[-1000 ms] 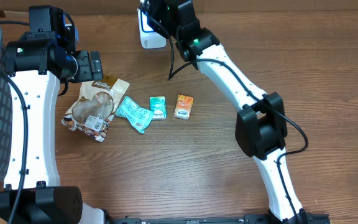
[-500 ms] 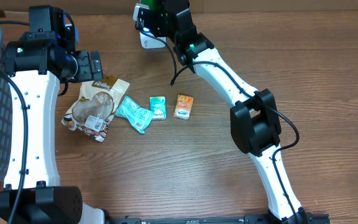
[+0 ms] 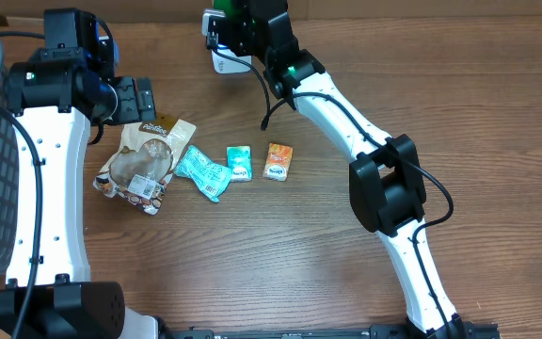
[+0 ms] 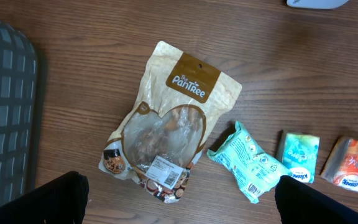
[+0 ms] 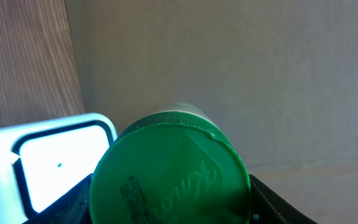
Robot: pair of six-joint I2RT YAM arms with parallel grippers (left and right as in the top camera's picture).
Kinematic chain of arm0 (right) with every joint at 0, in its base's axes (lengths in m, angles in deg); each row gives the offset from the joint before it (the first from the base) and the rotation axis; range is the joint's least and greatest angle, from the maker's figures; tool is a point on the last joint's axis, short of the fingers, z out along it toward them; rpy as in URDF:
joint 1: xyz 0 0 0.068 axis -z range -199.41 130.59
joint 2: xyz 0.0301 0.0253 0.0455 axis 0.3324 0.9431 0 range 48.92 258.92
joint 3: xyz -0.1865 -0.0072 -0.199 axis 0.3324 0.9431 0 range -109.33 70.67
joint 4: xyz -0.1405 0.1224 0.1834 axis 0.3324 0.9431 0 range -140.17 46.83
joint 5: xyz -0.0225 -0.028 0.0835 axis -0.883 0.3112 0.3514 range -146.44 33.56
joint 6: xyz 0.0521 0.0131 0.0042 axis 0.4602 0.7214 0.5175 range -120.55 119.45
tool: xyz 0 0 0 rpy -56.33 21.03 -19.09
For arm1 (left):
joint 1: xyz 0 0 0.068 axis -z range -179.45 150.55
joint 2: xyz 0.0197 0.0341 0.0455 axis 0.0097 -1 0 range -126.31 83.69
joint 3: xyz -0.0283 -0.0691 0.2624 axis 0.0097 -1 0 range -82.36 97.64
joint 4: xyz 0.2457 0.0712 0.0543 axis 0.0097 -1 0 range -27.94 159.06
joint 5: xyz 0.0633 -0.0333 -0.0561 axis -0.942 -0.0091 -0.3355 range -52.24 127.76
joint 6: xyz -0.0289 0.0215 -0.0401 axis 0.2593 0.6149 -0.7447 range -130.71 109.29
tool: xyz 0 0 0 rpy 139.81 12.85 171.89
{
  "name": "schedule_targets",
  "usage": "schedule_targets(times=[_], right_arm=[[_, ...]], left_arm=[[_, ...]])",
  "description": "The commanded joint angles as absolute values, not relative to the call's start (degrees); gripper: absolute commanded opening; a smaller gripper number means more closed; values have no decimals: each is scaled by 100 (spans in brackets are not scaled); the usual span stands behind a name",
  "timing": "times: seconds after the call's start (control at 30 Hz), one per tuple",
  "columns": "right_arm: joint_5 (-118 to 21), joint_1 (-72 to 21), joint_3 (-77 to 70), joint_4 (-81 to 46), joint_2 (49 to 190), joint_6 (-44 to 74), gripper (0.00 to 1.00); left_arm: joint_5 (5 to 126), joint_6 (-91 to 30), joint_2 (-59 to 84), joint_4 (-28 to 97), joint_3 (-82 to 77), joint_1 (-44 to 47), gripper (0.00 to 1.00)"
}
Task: Scan the item barcode
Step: 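Lift the jar and hold it in front of the scanner, then carry the jar right and set it down on the table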
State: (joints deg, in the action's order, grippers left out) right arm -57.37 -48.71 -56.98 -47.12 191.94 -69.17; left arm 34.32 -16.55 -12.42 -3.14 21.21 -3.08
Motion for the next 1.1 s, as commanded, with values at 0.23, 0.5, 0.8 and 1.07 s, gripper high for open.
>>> schedule_targets(times=[0.23,0.5,0.8,1.07], right_arm=[[-3999,-4596,-5757,-2721,17474,-4403,26],[-3066,-4014,-5757,403,15791,-3330,11],[-3361,-3293,-5746,2853,15597,-3332,10],[-3860,-2782,-5217,3165,15844,-3328,12]], left_arm=[[3478,-1714,-1168,-305,2189,-317,100],[3478,-1714,-1168,-308,2189,-317,100],[3478,-1714,-1168,-308,2189,-317,99],[3478,-1714,-1168,-305,2189,-317,100]])
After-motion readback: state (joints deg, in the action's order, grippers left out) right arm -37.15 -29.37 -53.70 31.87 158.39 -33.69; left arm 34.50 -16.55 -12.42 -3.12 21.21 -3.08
